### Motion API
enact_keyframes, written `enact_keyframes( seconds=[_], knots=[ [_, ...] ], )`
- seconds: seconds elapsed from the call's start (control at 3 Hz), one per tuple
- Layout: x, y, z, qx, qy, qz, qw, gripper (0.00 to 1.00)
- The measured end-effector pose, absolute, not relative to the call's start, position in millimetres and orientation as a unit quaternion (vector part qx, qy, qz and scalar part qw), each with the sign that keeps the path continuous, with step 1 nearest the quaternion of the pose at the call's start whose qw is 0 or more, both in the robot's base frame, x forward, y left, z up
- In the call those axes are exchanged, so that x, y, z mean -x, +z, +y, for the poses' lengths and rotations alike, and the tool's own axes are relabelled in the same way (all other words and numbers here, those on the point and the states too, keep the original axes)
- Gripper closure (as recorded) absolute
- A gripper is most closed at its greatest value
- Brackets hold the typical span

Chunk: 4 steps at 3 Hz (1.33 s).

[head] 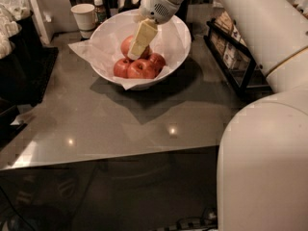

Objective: Pick apple from white bowl

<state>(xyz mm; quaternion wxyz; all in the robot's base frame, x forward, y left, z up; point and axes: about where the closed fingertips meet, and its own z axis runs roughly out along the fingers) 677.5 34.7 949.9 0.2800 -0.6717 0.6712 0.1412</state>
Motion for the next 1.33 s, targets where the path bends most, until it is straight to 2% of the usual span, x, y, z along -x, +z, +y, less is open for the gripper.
enact_keyframes(
  seconds=[0.67,1.33],
  knots=[
    [-690.8,930.8,50.0,0.671,0.158,0.674,0.265,0.18],
    [-695.2,906.2,43.4,0.655,0.172,0.693,0.247,0.25]
  ],
)
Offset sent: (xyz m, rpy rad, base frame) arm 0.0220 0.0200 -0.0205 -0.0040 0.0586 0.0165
